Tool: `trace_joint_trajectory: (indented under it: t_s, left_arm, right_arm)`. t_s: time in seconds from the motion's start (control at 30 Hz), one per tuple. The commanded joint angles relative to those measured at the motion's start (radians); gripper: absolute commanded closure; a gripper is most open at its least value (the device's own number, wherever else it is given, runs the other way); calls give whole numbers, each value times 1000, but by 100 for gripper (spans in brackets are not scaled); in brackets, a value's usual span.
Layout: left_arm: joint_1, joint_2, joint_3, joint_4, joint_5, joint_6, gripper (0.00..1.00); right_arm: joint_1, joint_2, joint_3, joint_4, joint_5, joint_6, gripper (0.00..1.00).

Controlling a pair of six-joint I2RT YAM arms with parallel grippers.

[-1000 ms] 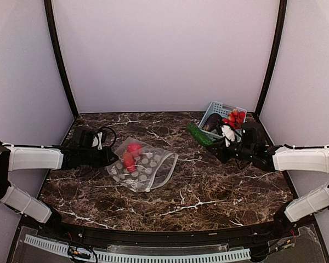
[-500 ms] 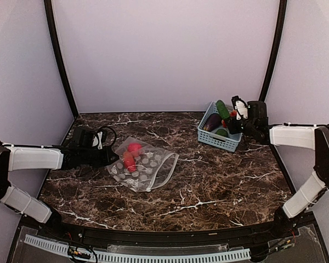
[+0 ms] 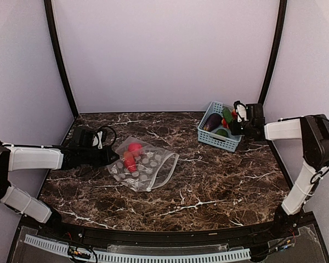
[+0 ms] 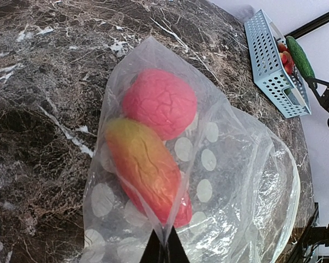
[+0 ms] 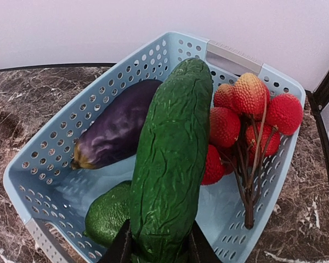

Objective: Open the zip-top bag and remove the fake food

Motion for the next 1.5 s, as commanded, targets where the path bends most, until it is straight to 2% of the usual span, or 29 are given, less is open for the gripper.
trace_joint_trajectory:
  t_s: [0.0,0.07,0.13,0.17,0.27,0.33,0.47,0.67,0.8,0.93,1.17,1.37,1.47]
  left_arm:
    - [7,1,-7,15,13,-3,99]
    - [7,1,-8,16,15,-3,99]
    - [7,0,-9,17,19,-3,99]
    - [7,-1,-9,17,21,-3,99]
    - [7,1,-6,15,33,-3,99]
    - [7,3,-4,14,50,-6,99]
    - [7,-7,-4,-1,58,0,99]
    - [6,-26,-7,-20,68,6,99]
    - [0,-33,-10,-25,69,15,99]
    - [-16,-41,-9,-15,75,21,99]
    - [-57,-23,29,-13,74,28,99]
    - [-74,-21,42,-9,75,17,99]
    - [-87,-25,45,-5,78,12,99]
  right_arm:
    - [-3,71,97,14,-14,7,78]
    - [-3,103,135,-9,-10,7,71]
    - [-3,118,156,-24,-8,7,50]
    - [-3,117,159,-27,-8,8,44]
    - [-2,99,157,-26,-10,10,35]
    - [0,77,148,-26,-20,9,32]
    - [18,4,103,-18,-64,3,32]
    - [137,-119,11,-32,-66,-33,33]
    - [194,-185,-103,20,-188,10,37]
    - [285,-219,-243,139,-317,30,41]
    - [436,-120,-333,283,-424,45,51]
    - [518,24,-305,415,-428,88,60]
    - [554,116,-274,497,-454,116,60]
